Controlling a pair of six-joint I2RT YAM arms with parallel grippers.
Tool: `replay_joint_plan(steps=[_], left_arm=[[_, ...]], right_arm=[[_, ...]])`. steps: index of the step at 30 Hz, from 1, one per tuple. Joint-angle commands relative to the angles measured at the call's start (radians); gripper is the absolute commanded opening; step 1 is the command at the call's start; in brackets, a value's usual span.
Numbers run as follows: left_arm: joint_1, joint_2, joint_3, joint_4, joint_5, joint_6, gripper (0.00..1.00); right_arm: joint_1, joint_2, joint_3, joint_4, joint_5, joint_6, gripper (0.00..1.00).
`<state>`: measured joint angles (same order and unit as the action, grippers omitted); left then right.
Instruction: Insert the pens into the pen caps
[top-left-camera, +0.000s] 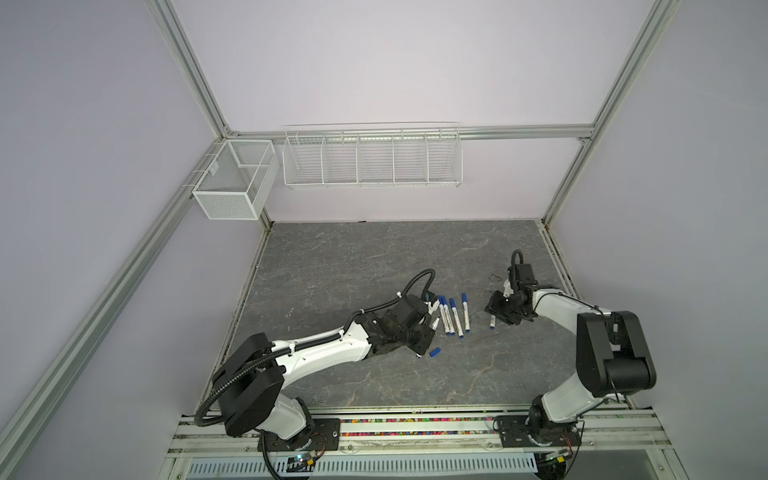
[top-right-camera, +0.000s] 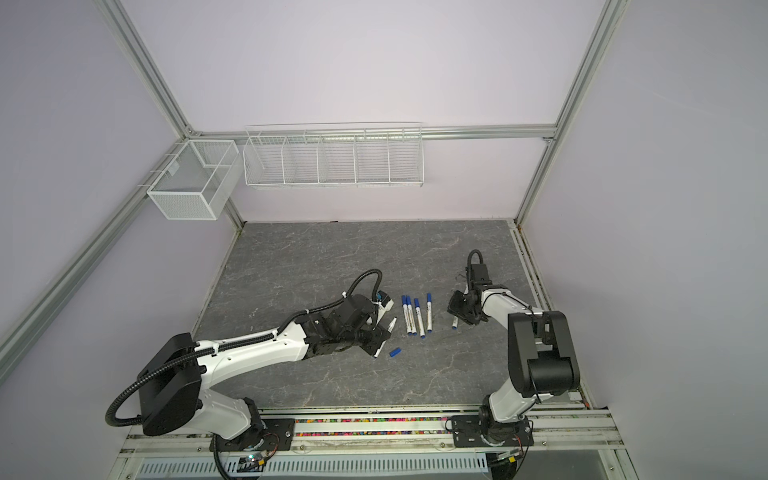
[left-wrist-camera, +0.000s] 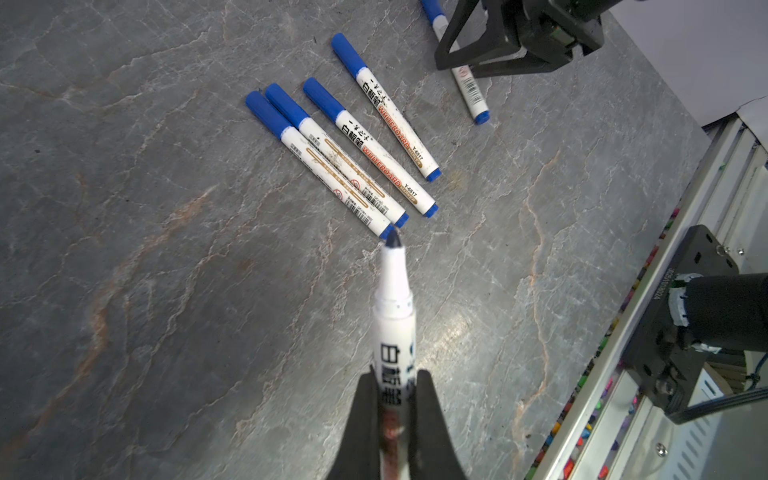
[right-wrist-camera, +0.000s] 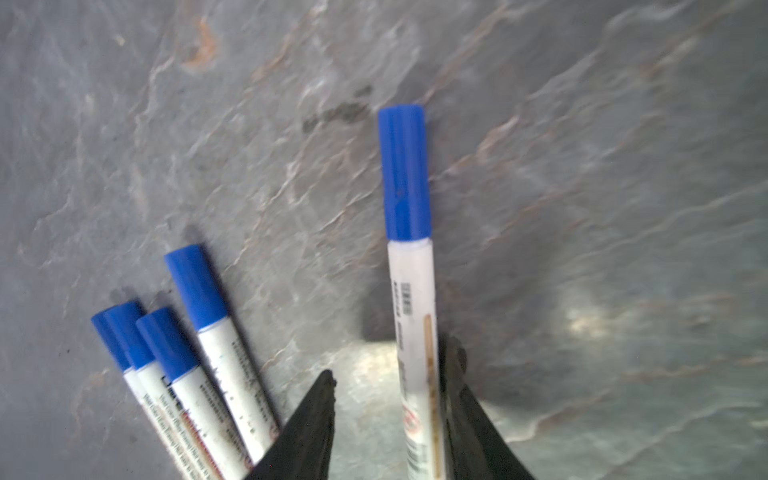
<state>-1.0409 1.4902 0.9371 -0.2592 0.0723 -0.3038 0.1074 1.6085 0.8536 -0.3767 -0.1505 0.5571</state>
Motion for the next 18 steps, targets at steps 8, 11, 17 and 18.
replay_joint_plan(steps=[8, 11, 17, 18], left_arm=[[-0.001, 0.048, 0.017, 0.029, 0.044, -0.004, 0.0], [-0.001, 0.05, 0.019, 0.031, 0.049, 0.0, 0.0], [-0.001, 0.039, 0.01, 0.061, 0.028, -0.003, 0.0], [-0.001, 0.033, 0.004, 0.073, 0.017, -0.008, 0.0]], right_arm=[[0.071, -0.112, 0.013, -0.075, 0.004, -0.03, 0.45], [0.083, -0.152, 0.019, -0.102, 0.001, -0.048, 0.45], [0.194, -0.279, -0.001, -0.011, -0.289, -0.103, 0.46], [0.216, -0.304, -0.015, 0.016, -0.341, -0.096, 0.47]])
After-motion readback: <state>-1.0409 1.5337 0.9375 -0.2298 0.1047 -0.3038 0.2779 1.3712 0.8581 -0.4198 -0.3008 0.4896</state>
